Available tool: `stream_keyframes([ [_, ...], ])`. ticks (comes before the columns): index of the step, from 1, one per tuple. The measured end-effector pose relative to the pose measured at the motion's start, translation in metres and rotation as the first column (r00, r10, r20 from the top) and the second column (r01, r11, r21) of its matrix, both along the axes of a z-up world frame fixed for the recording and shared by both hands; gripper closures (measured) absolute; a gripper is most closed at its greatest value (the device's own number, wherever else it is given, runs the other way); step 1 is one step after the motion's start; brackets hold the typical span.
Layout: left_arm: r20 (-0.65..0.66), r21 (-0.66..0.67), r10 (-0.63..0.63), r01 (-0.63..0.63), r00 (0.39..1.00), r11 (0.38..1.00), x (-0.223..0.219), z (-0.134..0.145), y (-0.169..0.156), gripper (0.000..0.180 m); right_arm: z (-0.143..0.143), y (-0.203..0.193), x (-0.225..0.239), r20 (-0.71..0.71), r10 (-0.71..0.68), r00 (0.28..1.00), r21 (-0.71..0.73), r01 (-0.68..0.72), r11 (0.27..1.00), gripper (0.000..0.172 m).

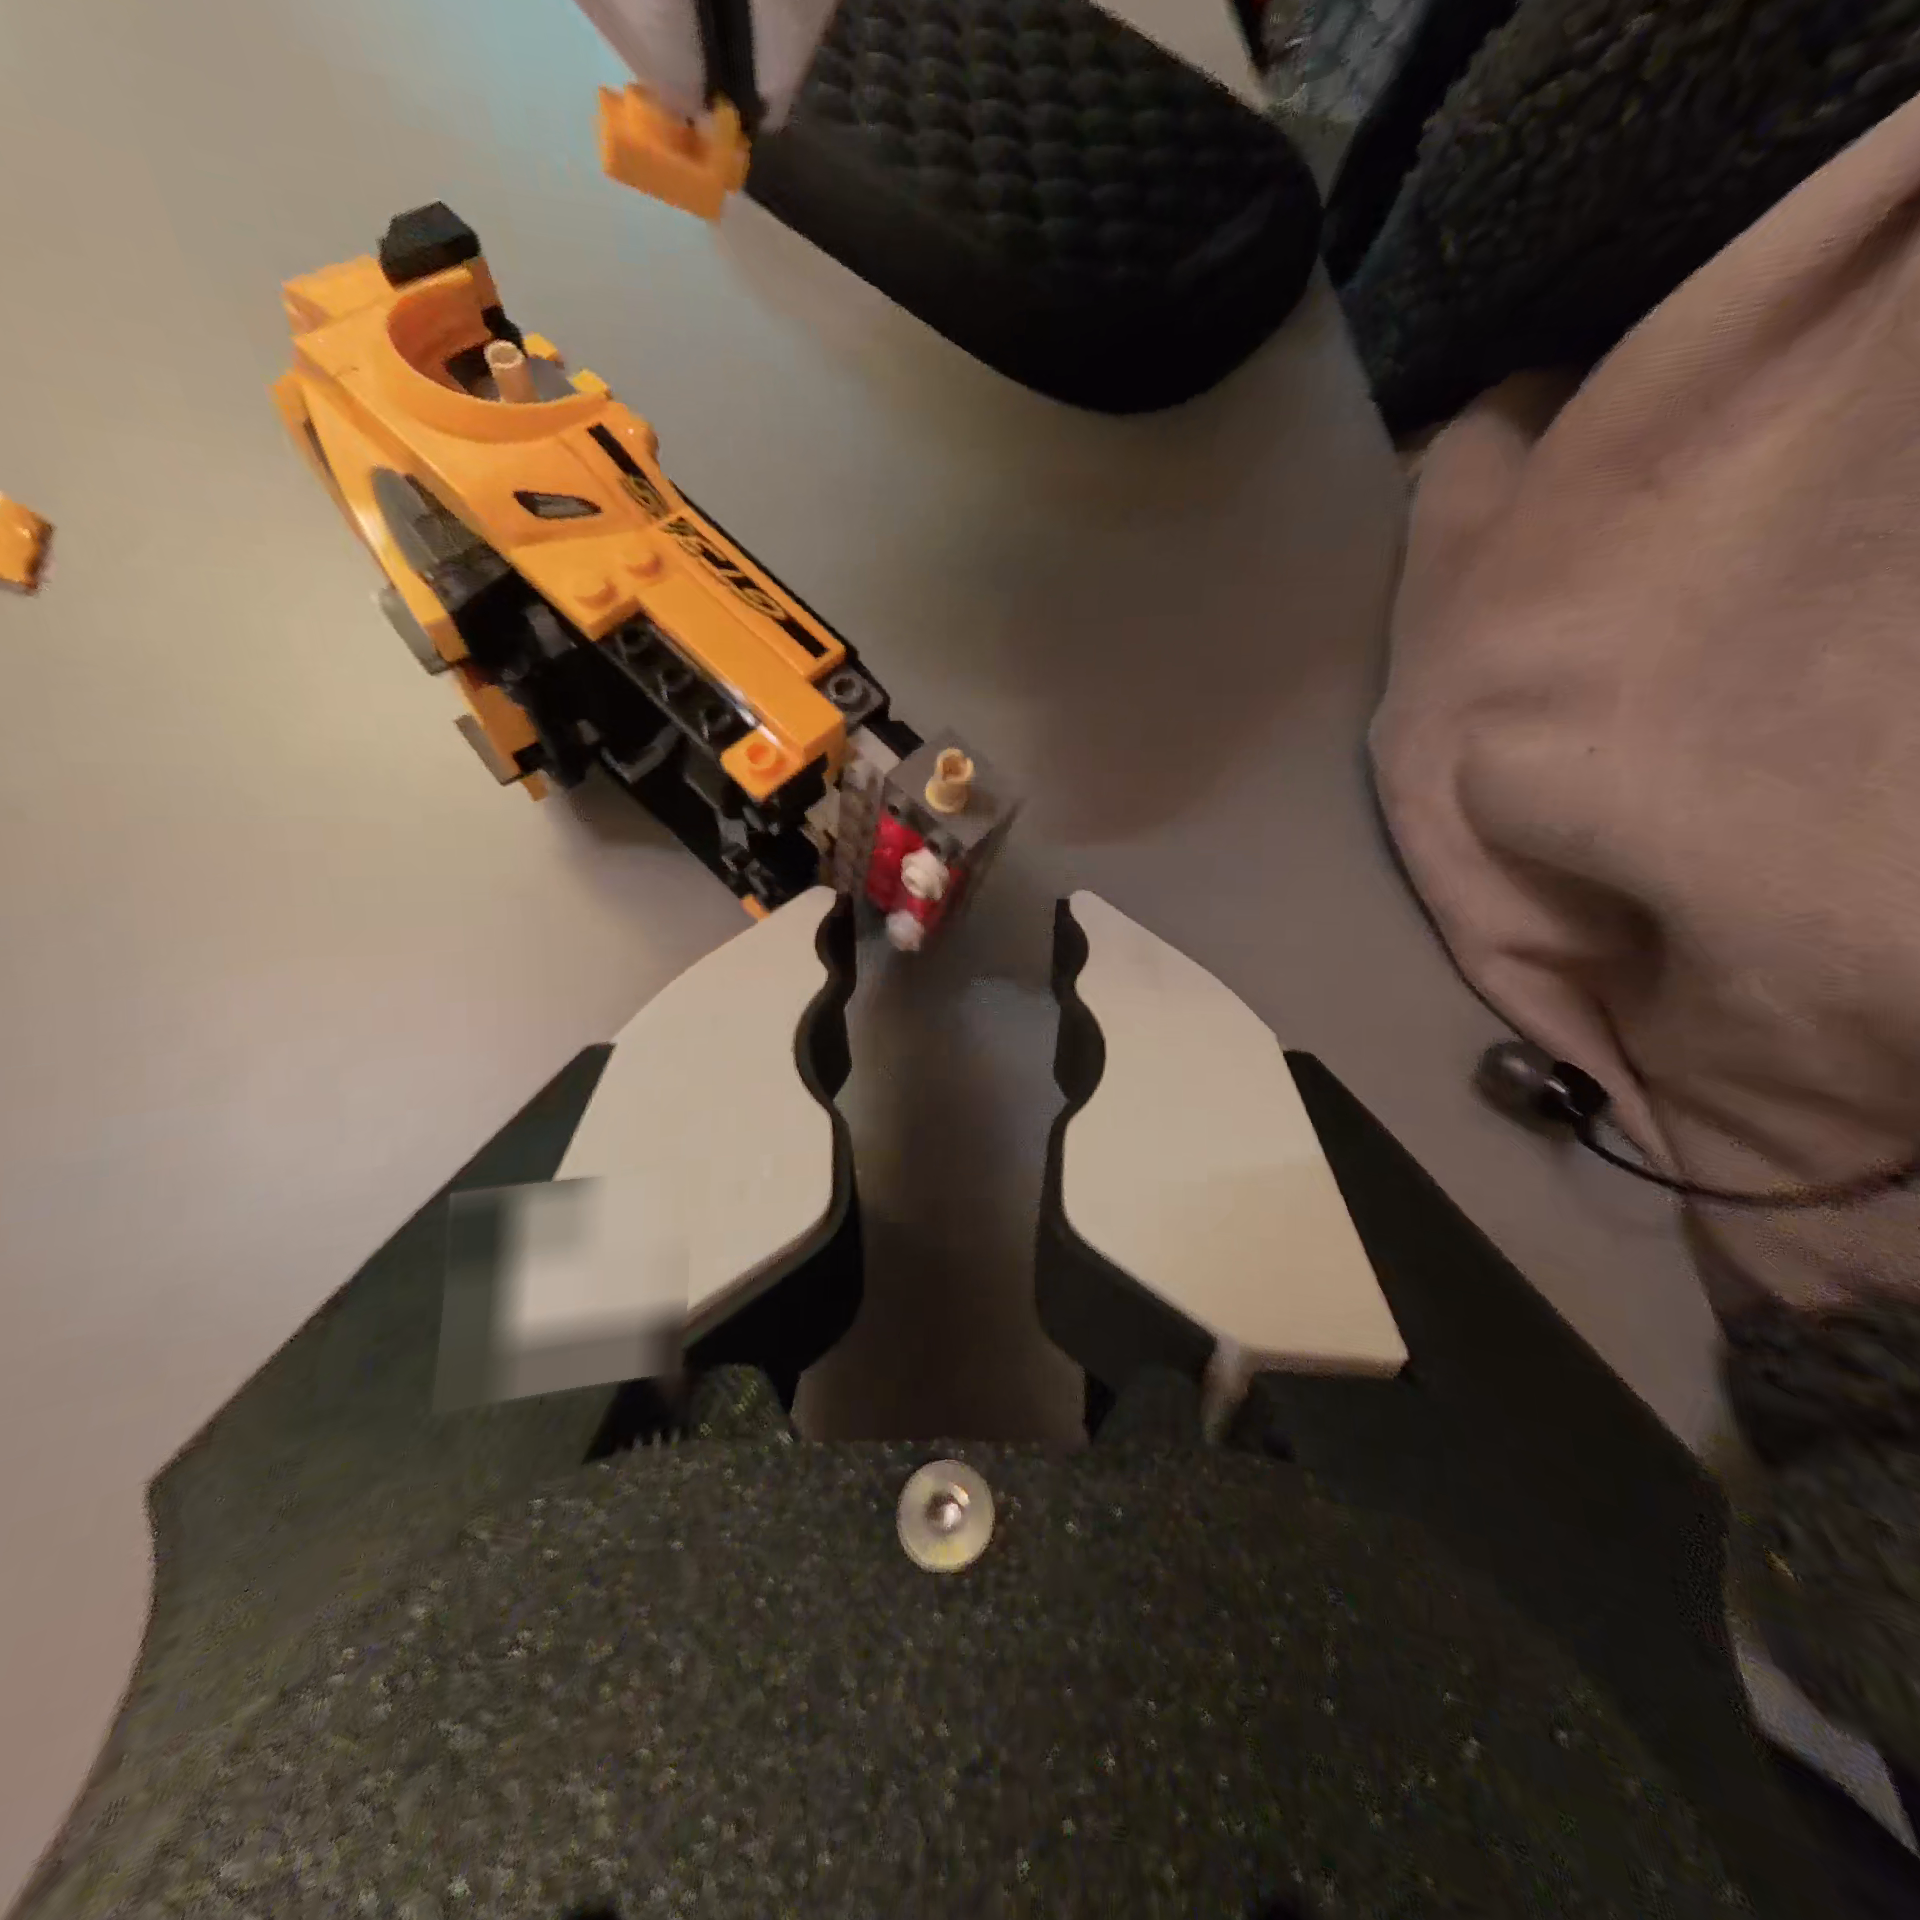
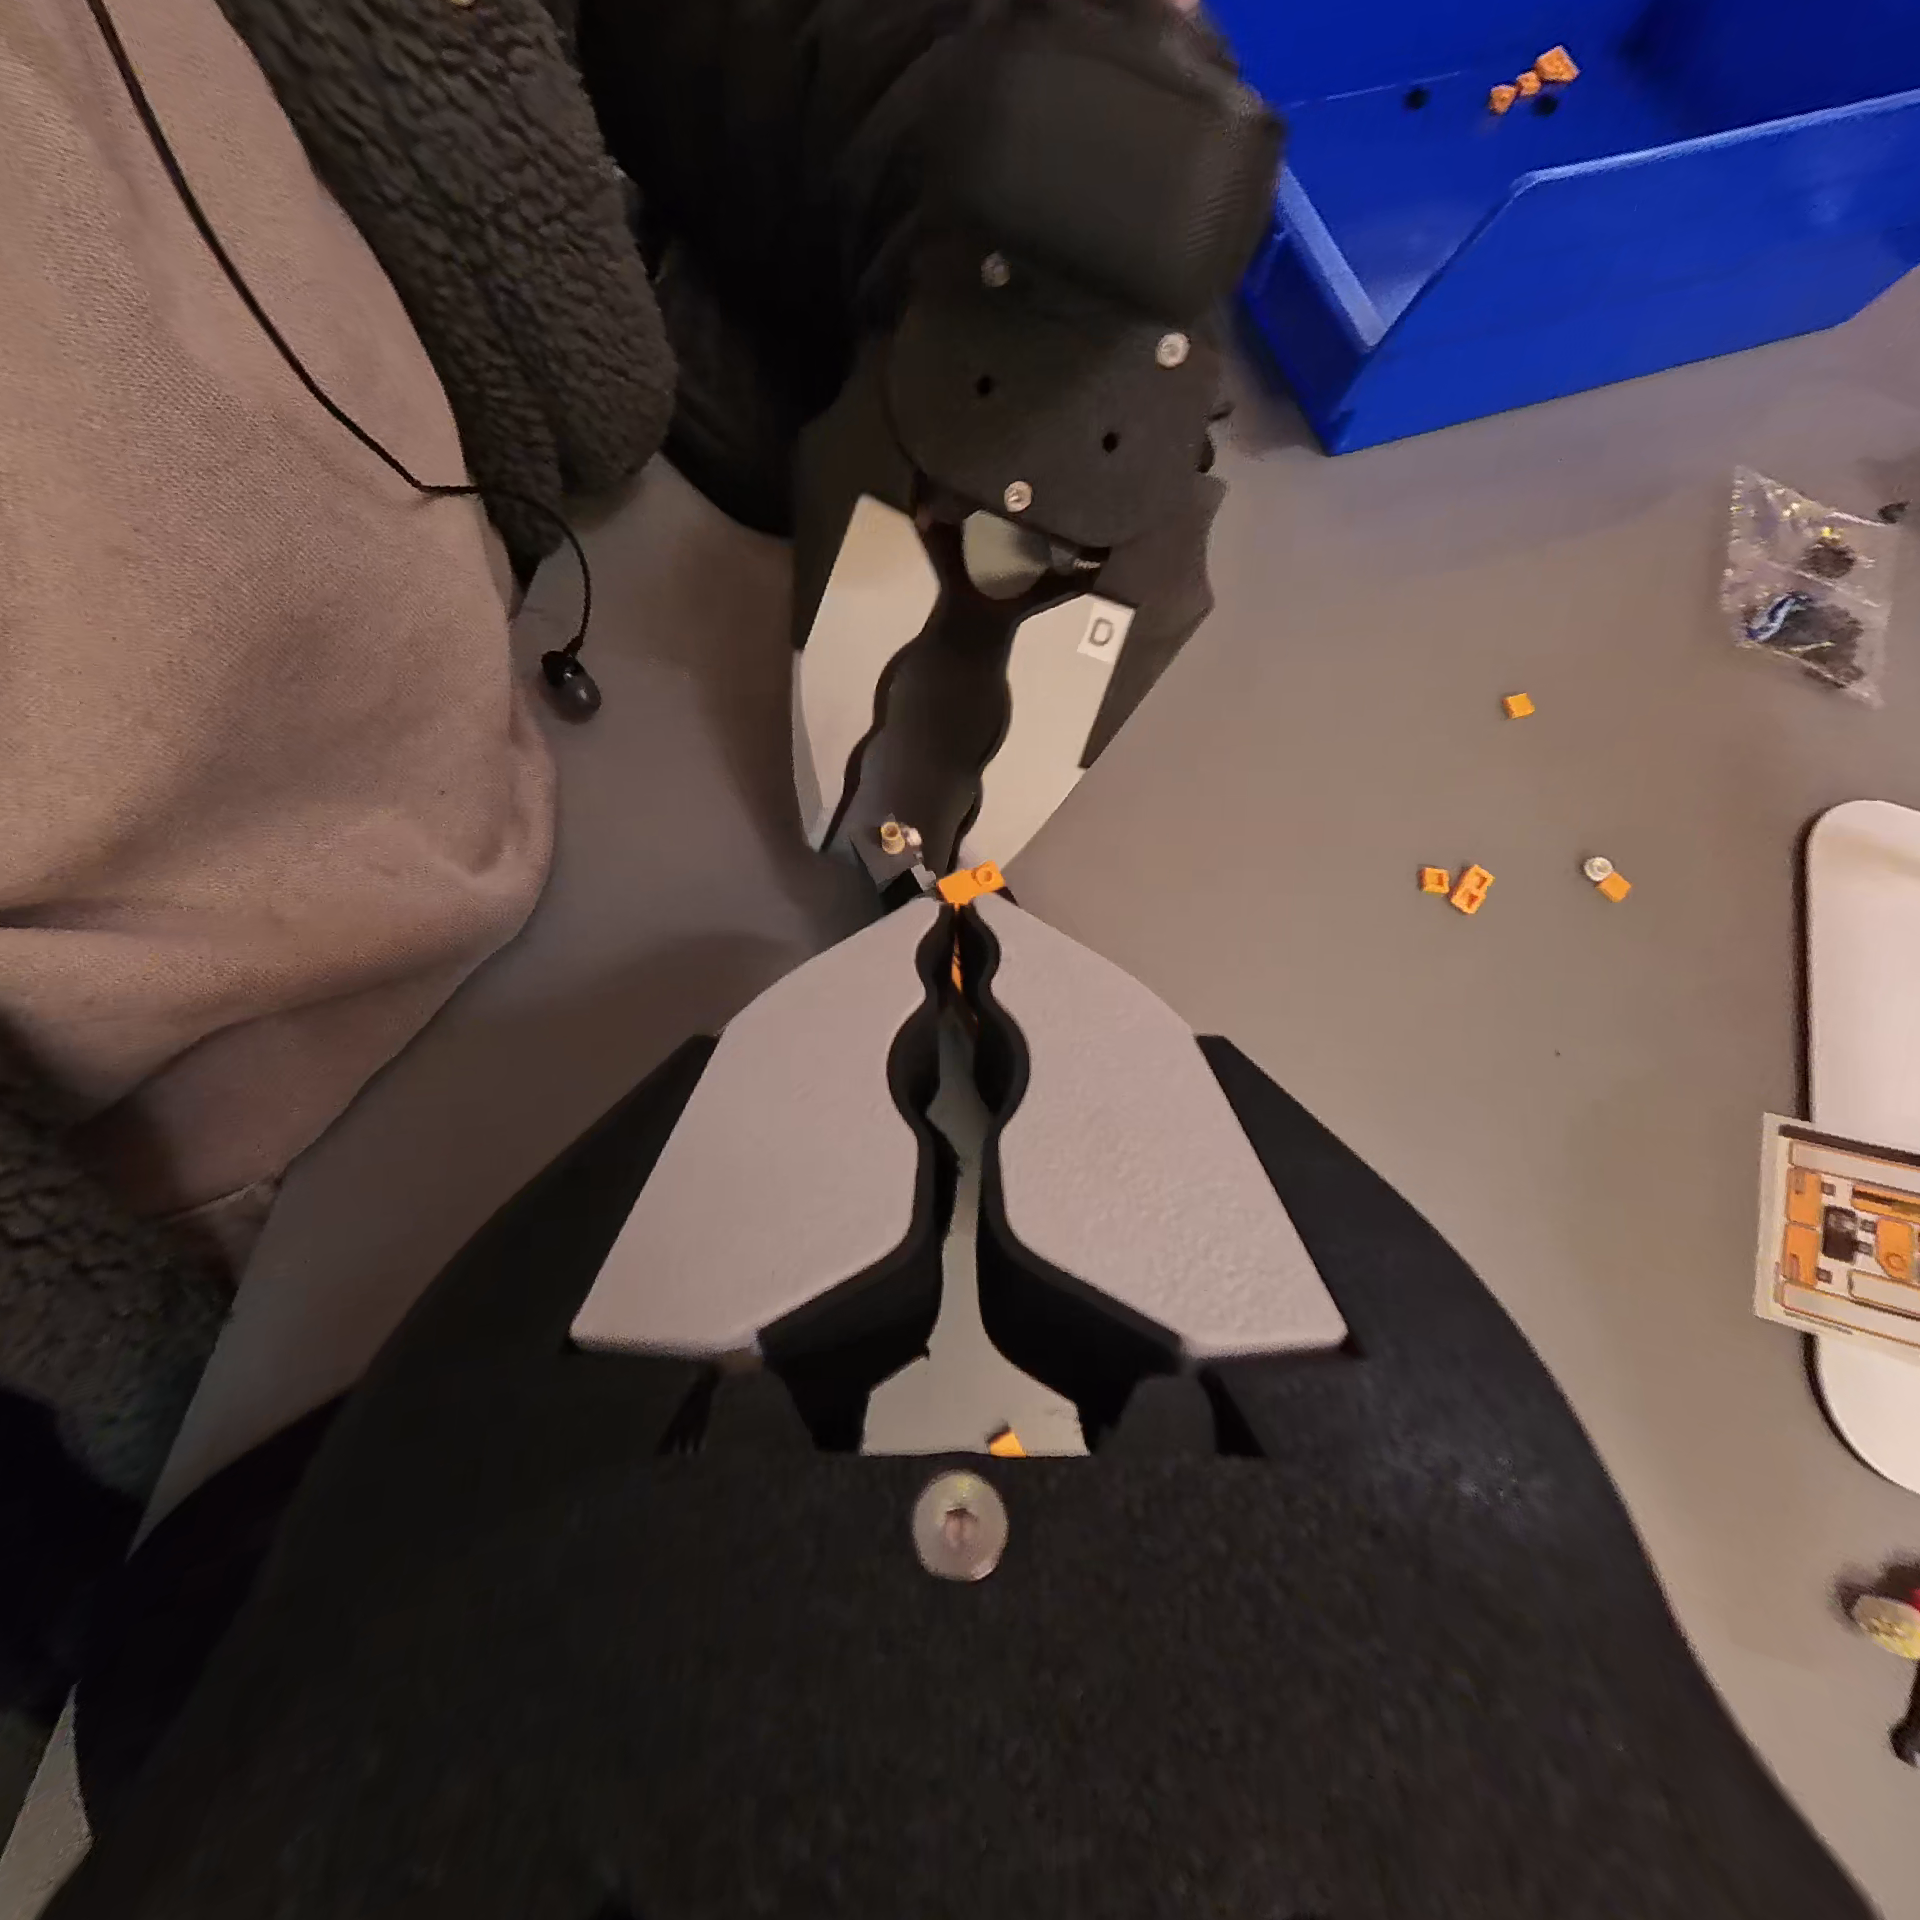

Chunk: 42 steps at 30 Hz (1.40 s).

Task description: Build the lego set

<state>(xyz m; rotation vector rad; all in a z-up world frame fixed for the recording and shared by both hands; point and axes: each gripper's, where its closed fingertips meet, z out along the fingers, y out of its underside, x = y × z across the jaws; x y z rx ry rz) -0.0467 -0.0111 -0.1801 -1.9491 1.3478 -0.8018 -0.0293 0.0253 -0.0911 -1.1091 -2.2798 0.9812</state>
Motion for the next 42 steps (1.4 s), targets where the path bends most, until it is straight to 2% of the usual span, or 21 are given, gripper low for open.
stream_keyframes([
  [2,0.069,-0.04,-0.018,0.021,0.997,0.999,-0.008,0.012,-0.003,0.148,0.002,-0.004,-0.001,-0.015,0.025,1.0,-0.015,-0.025,1.0,0.171],
  [4,0.202,-0.069,0.021,-0.007,0.979,0.998,-0.013,0.035,0.003,0.155,0.006,-0.008,-0.005,-0.05,0.042,0.998,-0.028,-0.044,0.999,0.172],
  [7,0.461,-0.192,0.094,-0.005,0.883,0.981,-0.008,0.076,0.008,0.162,0.009,-0.016,-0.012,-0.114,0.074,0.991,-0.013,-0.076,0.997,0.172],
  [10,0.572,-0.253,0.123,0.032,0.811,0.967,-0.006,0.093,0.008,0.163,0.014,-0.025,-0.019,-0.177,0.107,0.978,0.016,-0.106,0.994,0.171],
  [16,0.651,-0.246,0.119,0.06,0.749,0.967,-0.003,0.108,0.005,0.167,0.022,-0.03,-0.029,-0.236,0.093,0.967,-0.015,-0.099,0.995,0.171],
  [22,0.665,-0.104,0.121,-0.068,0.737,0.992,-0.011,0.12,0.014,0.171,0.038,-0.029,-0.037,-0.295,-0.037,0.955,-0.198,-0.023,0.98,0.171],
  [30,0.679,-0.01,0.091,-0.115,0.728,0.993,-0.012,0.128,0.013,0.172,0.048,-0.029,-0.038,-0.33,-0.205,0.922,-0.424,0.049,0.905,0.171],
  [35,0.668,-0.014,0.082,-0.098,0.74,0.995,-0.011,0.126,0.011,0.176,0.046,-0.03,-0.037,-0.316,-0.224,0.922,-0.425,0.073,0.902,0.171],
  [42,0.671,-0.034,0.085,-0.084,0.737,0.996,-0.011,0.125,0.01,0.177,0.043,-0.03,-0.034,-0.299,-0.209,0.931,-0.331,0.104,0.938,0.167],
])
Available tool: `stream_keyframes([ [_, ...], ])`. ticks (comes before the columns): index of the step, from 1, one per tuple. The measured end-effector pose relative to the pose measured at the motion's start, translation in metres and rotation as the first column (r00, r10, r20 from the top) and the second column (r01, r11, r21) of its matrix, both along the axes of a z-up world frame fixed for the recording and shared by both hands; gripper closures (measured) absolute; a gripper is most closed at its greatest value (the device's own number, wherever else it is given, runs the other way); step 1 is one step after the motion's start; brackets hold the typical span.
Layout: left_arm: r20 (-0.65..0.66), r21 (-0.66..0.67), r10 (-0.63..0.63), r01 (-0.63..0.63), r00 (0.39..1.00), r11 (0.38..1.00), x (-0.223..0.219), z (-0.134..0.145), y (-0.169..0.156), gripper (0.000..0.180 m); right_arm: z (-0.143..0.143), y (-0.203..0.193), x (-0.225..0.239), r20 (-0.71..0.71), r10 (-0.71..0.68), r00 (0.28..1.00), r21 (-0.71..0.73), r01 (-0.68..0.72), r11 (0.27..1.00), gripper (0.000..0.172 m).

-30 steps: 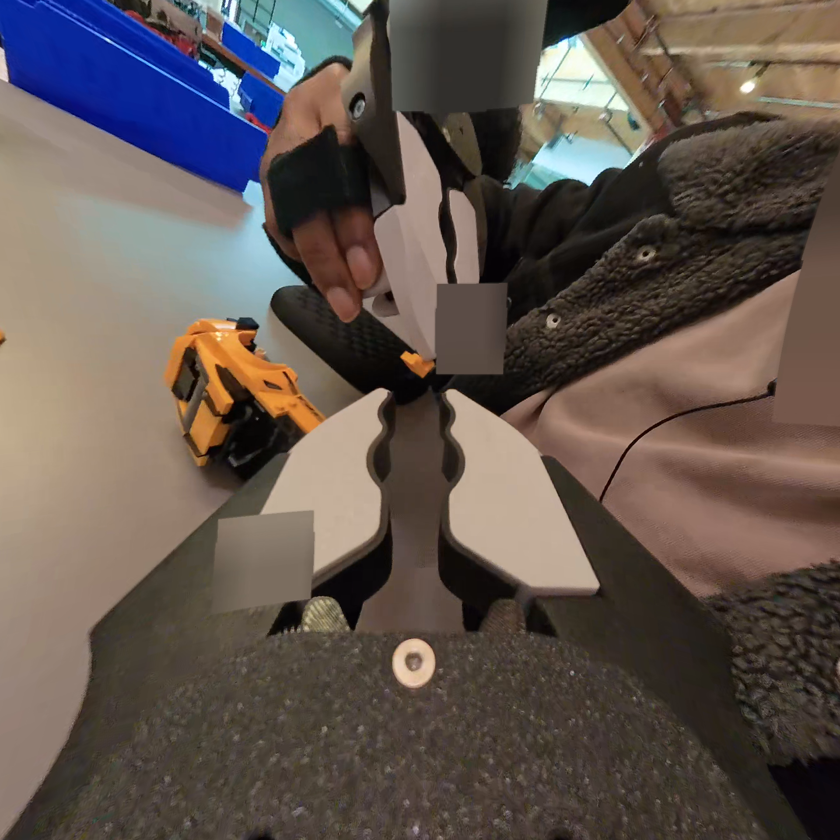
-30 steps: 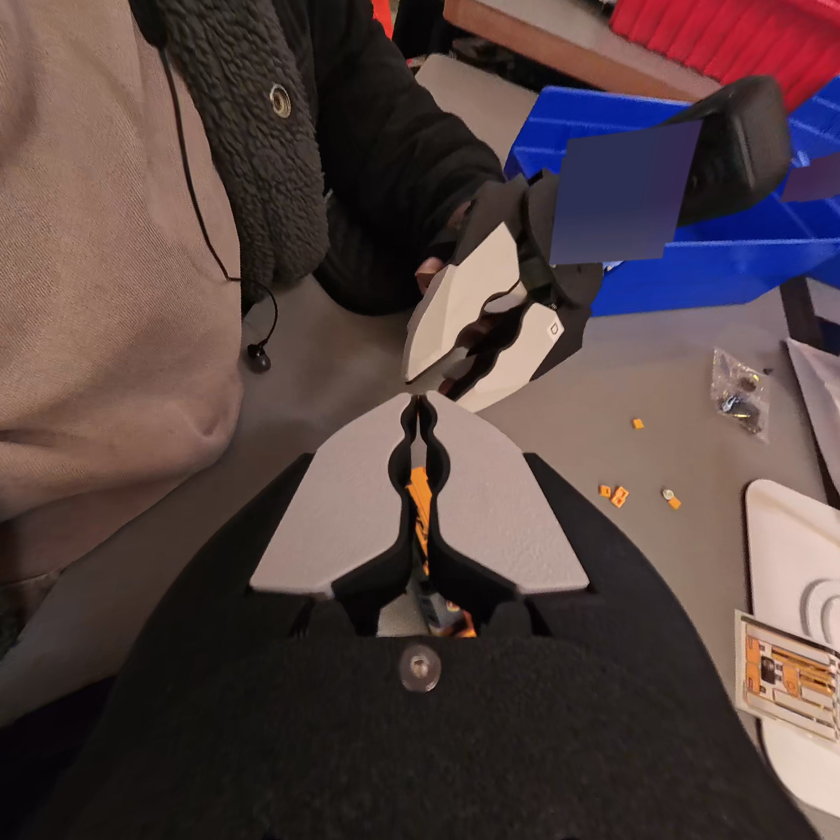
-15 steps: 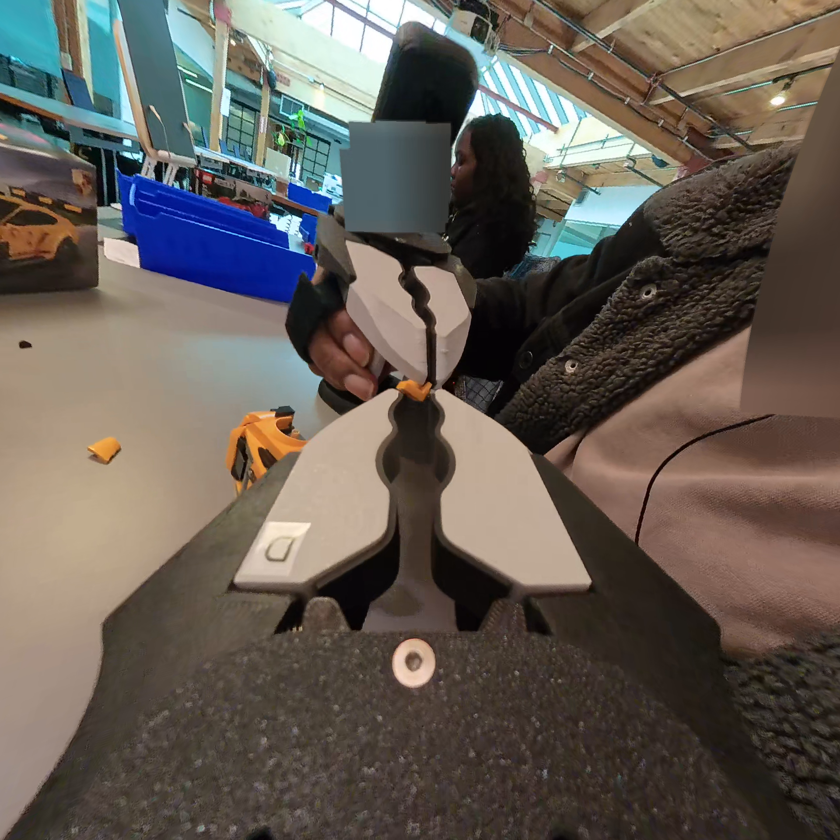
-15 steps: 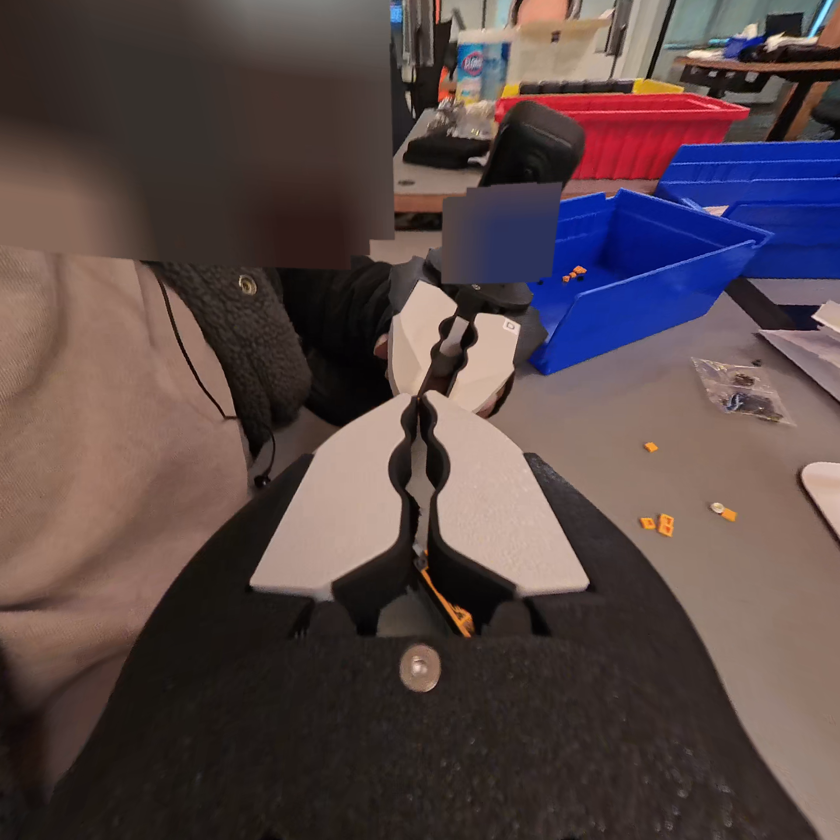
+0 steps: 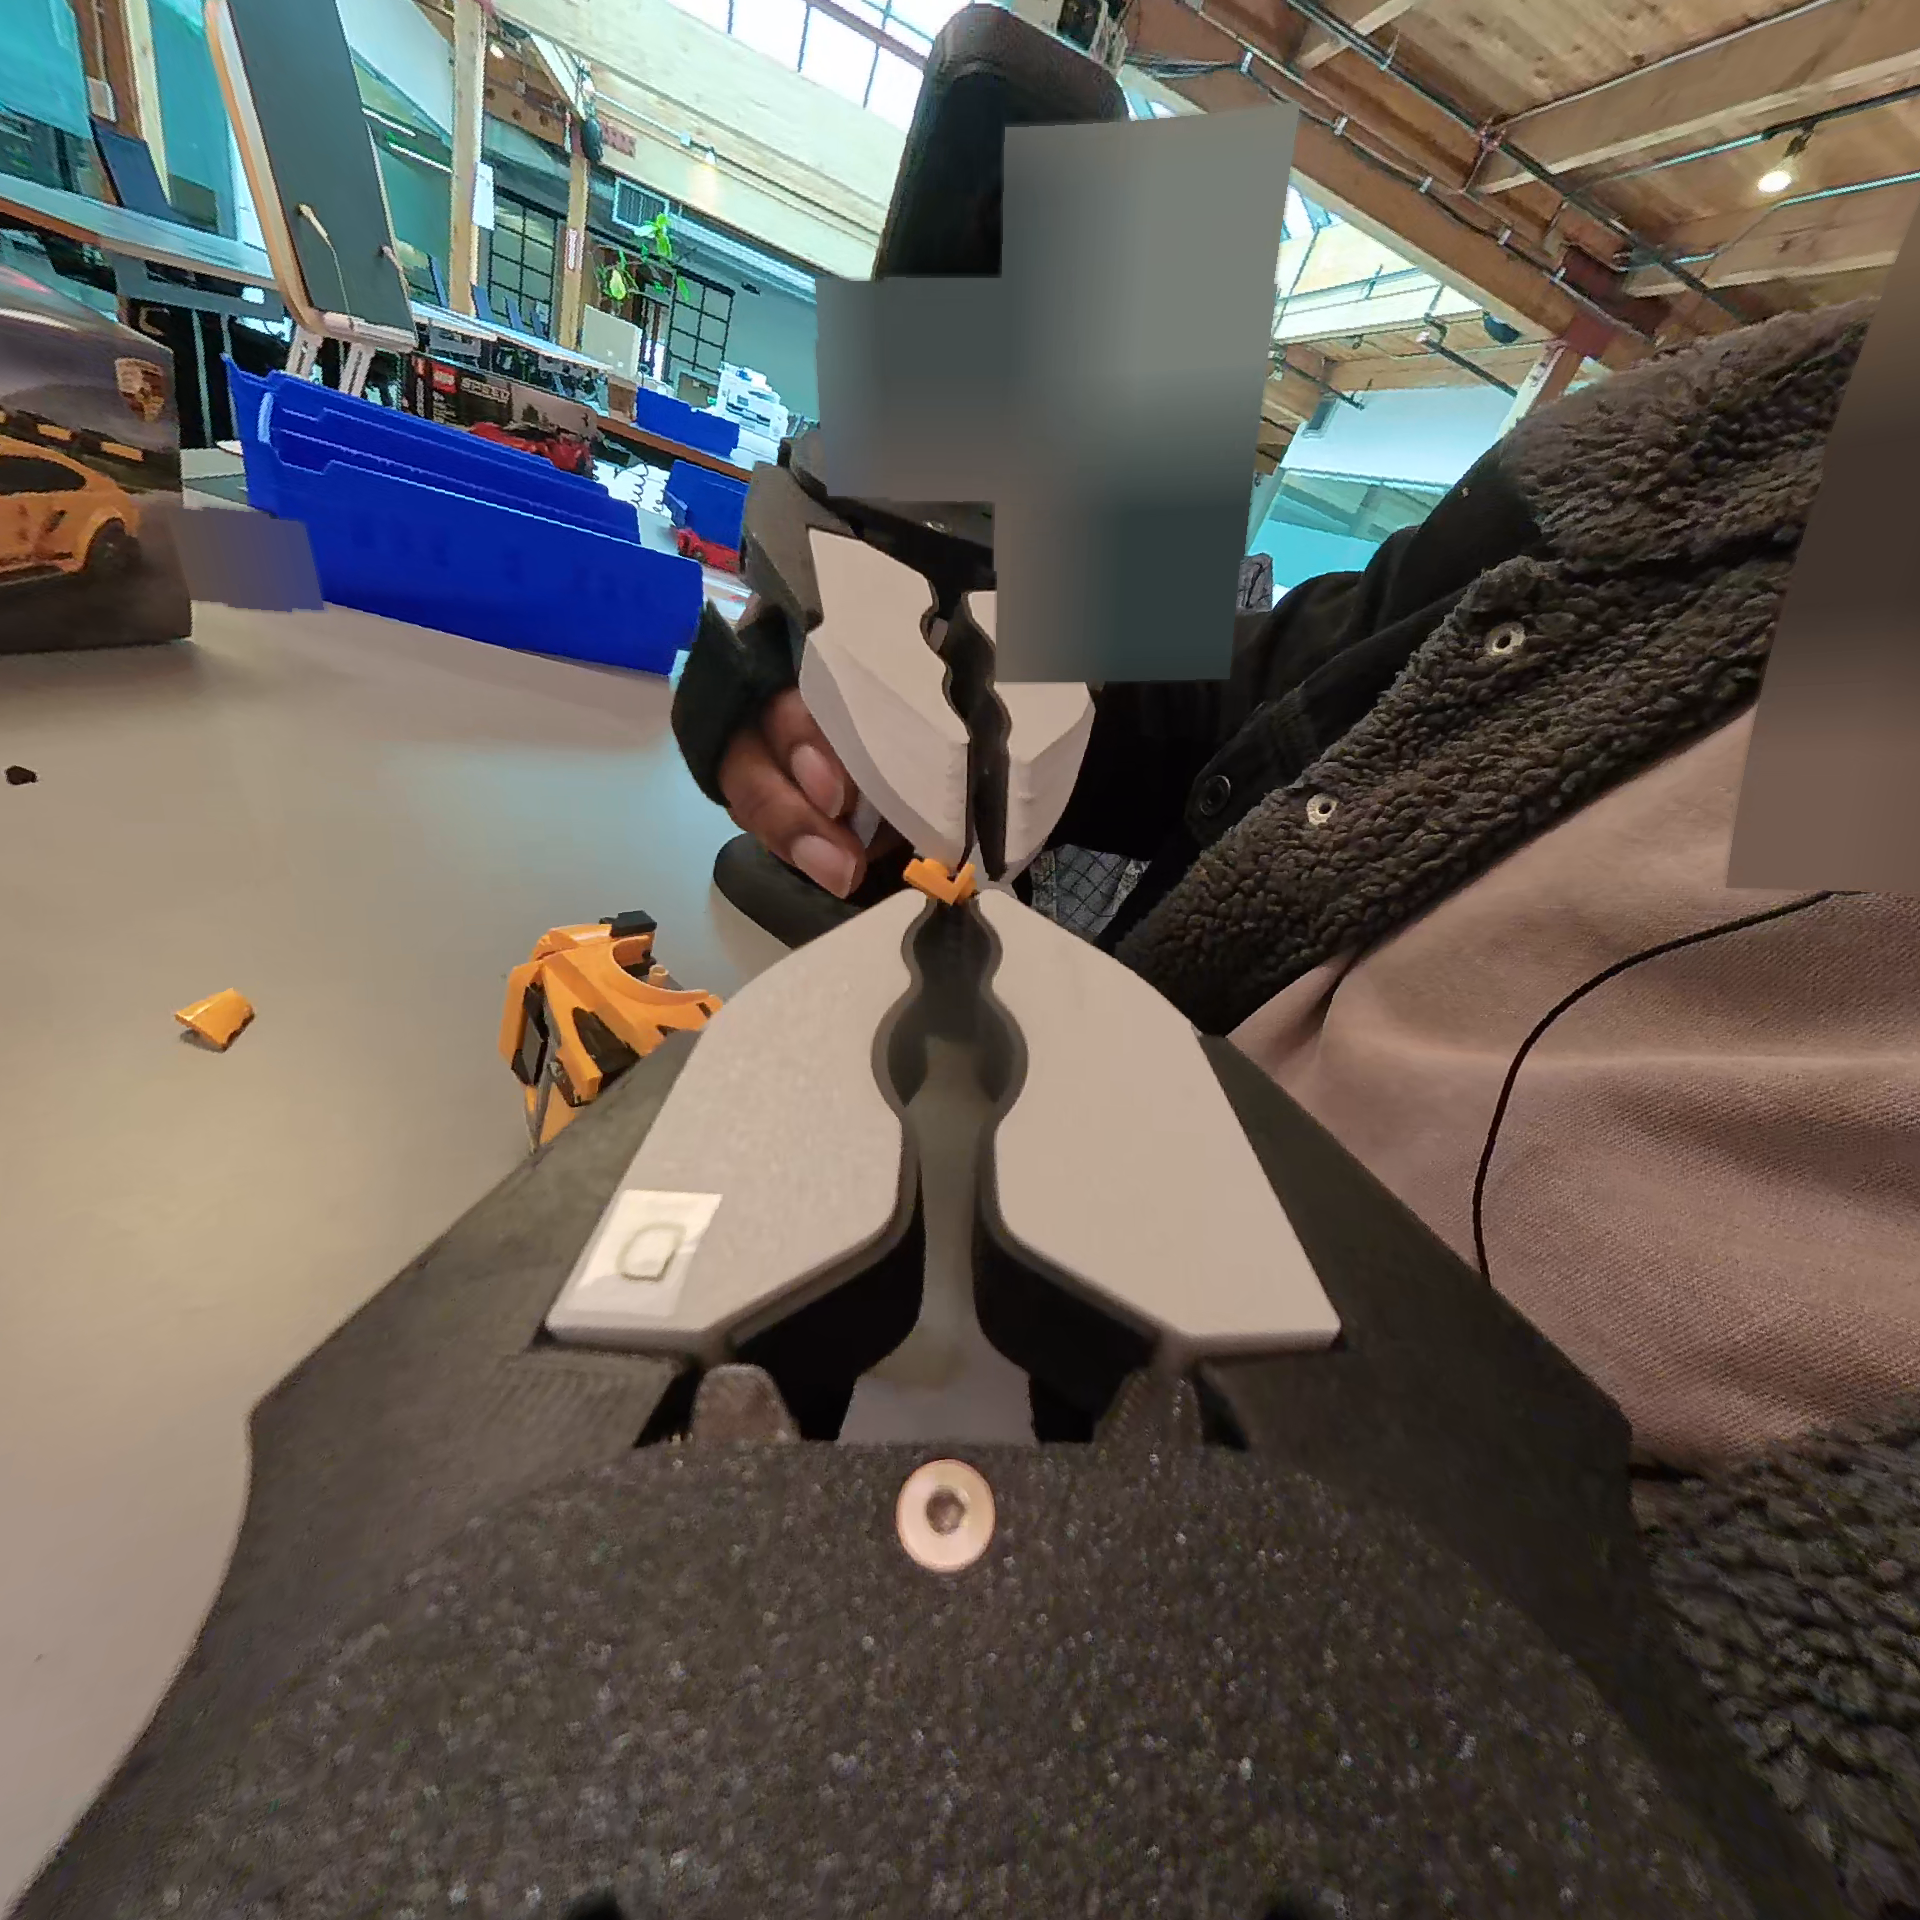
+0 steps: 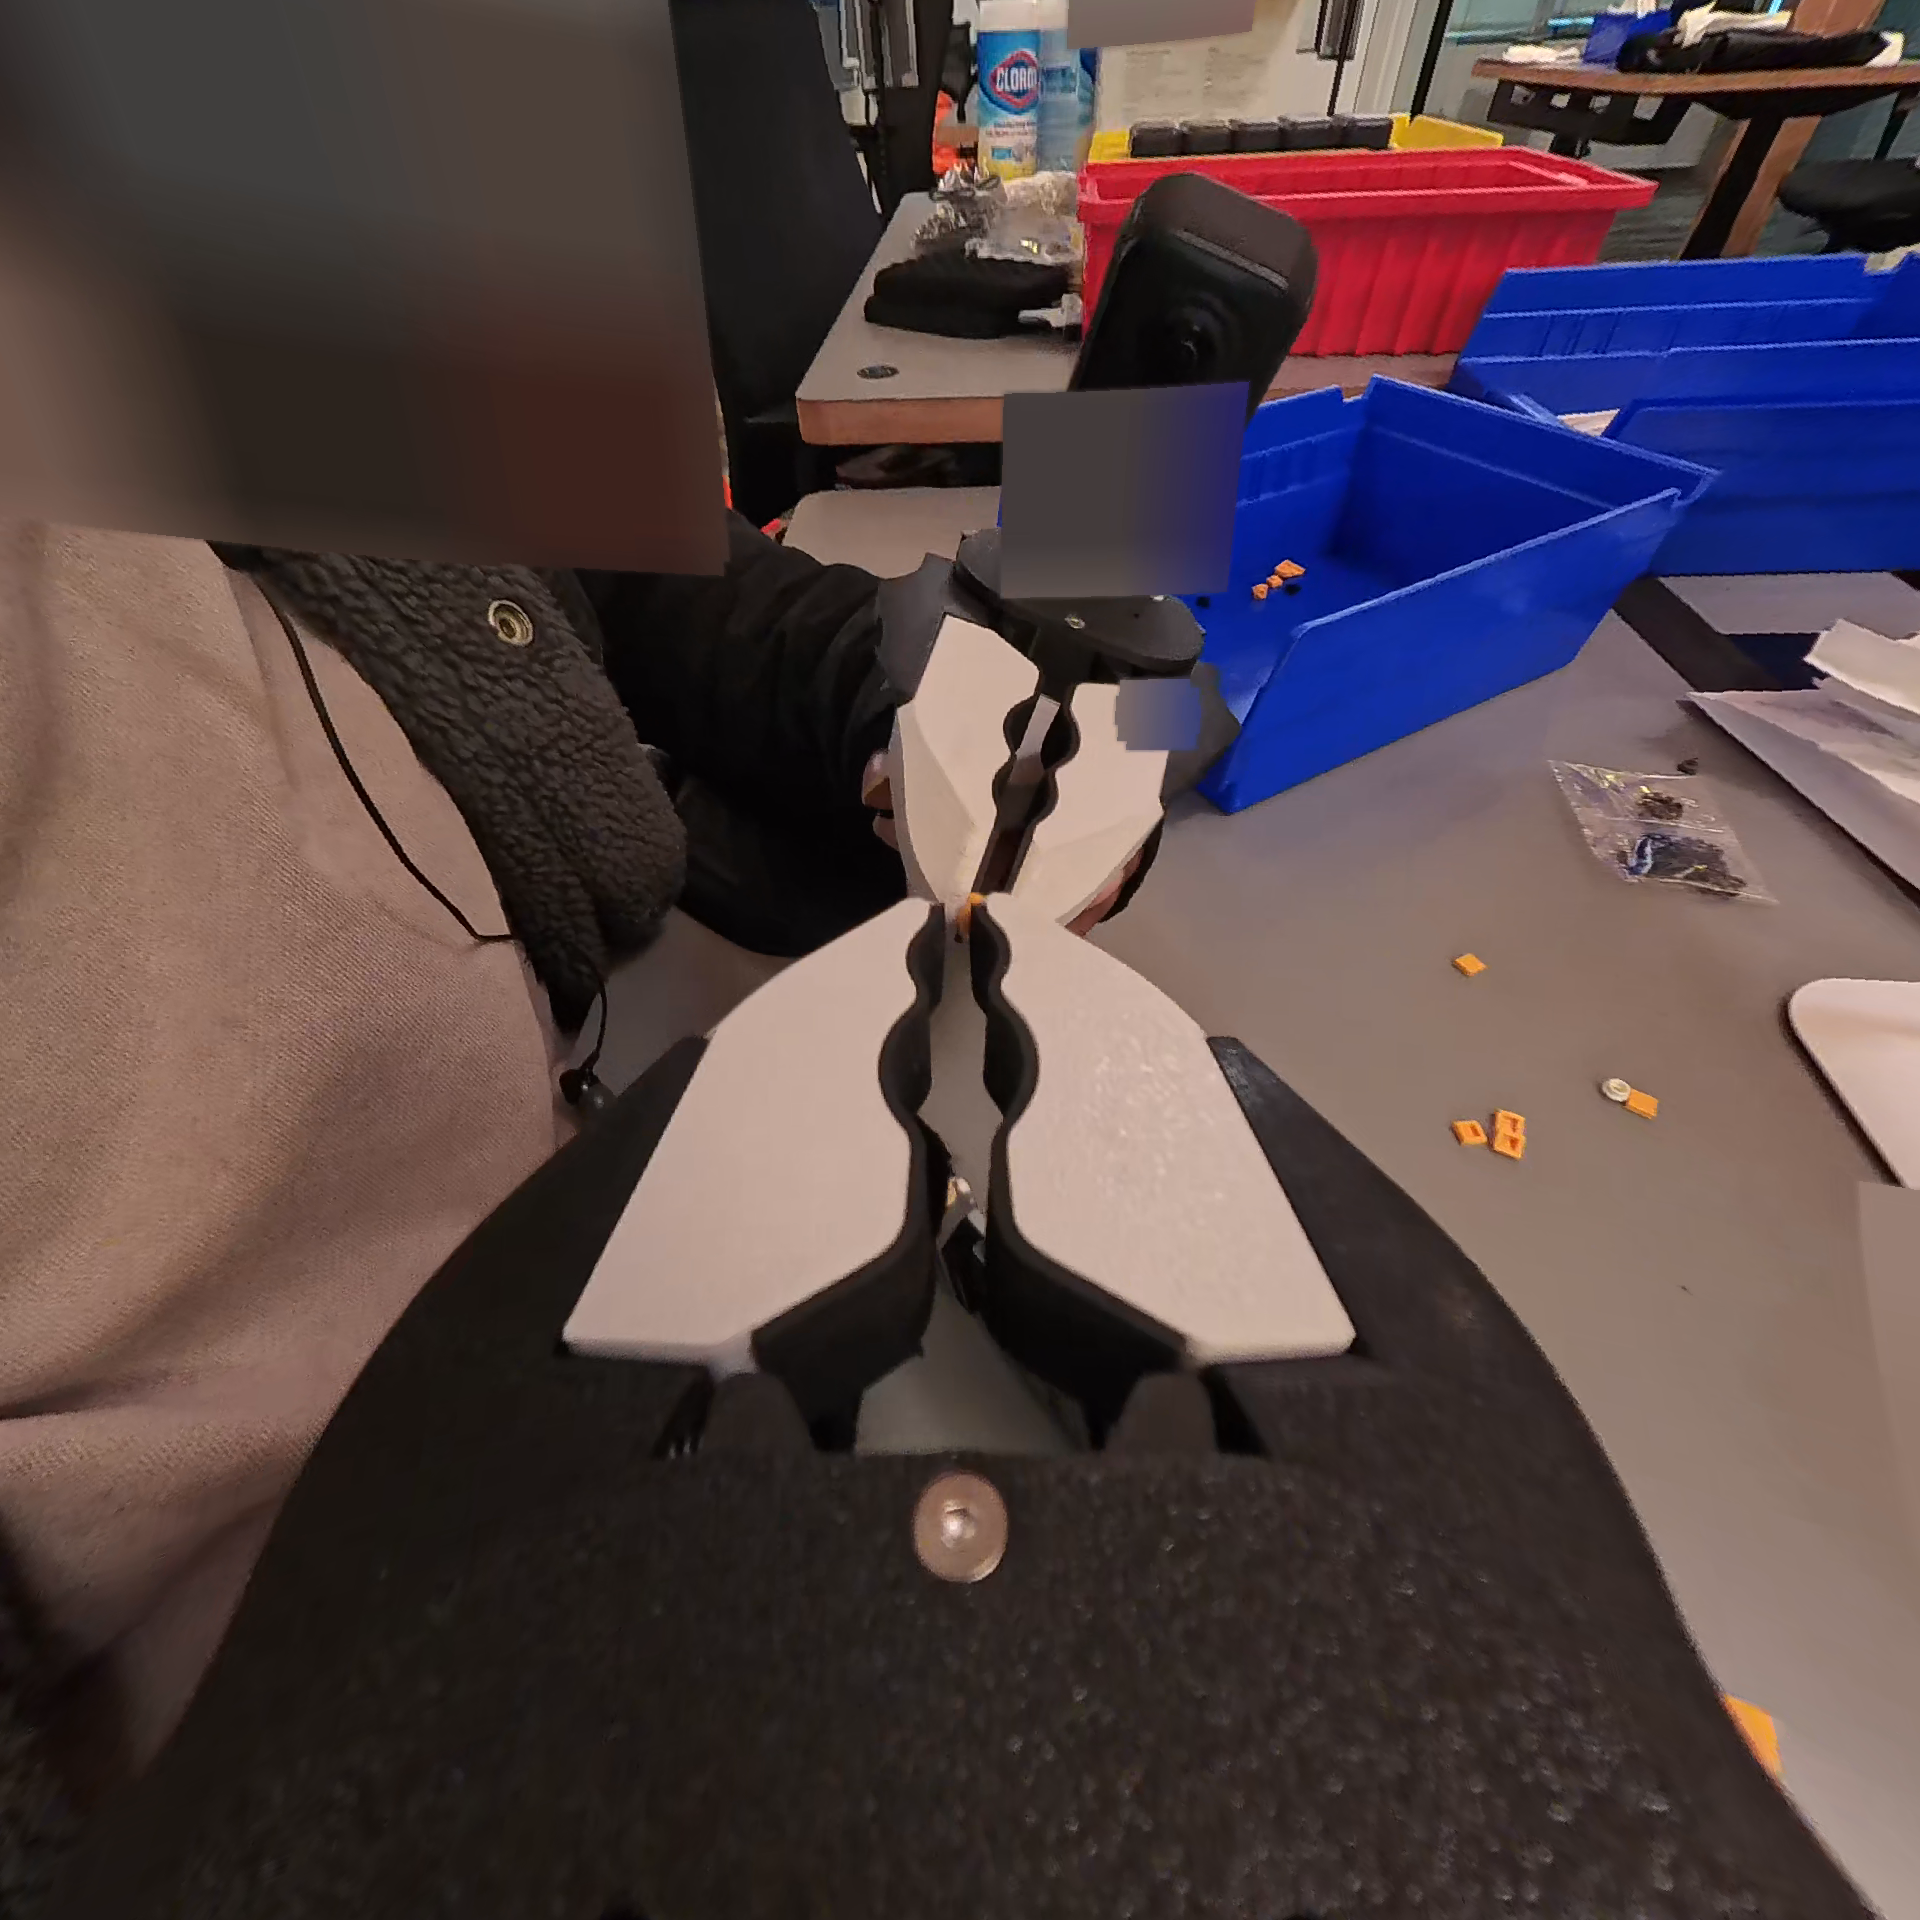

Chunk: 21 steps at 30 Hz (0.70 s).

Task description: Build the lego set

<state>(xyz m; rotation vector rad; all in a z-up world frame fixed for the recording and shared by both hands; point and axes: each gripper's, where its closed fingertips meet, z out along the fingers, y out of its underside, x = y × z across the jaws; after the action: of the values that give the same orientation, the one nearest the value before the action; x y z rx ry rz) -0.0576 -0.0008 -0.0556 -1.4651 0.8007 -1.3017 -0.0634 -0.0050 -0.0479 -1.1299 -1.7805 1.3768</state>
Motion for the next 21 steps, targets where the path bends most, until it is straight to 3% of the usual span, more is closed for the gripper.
stream_keyframes([
  [5,0.03,-0.041,-0.036,0.038,0.999,0.998,0.0,0.001,-0.002,0.177,-0.001,0.004,0.001,0.013,-0.013,1.0,0.073,0.012,0.997,0.165],
  [8,0.051,-0.111,-0.106,0.111,0.993,0.988,0.003,-0.002,-0.007,0.177,-0.003,0.005,0.002,0.036,0.013,0.999,0.21,-0.02,0.977,0.156],
  [14,0.094,-0.247,-0.219,0.235,0.971,0.94,0.008,-0.01,-0.016,0.177,-0.024,-0.006,0.001,0.19,0.134,0.973,0.528,-0.216,0.821,0.152],
  [17,0.113,-0.271,-0.21,0.233,0.971,0.934,0.005,-0.01,-0.014,0.177,-0.025,-0.004,-0.001,0.195,0.133,0.972,0.536,-0.219,0.815,0.162],
  [21,0.115,-0.289,-0.096,0.126,0.989,0.949,-0.003,-0.011,0.004,0.177,-0.027,0.013,-0.008,0.168,-0.044,0.985,0.457,-0.038,0.889,0.163],
])
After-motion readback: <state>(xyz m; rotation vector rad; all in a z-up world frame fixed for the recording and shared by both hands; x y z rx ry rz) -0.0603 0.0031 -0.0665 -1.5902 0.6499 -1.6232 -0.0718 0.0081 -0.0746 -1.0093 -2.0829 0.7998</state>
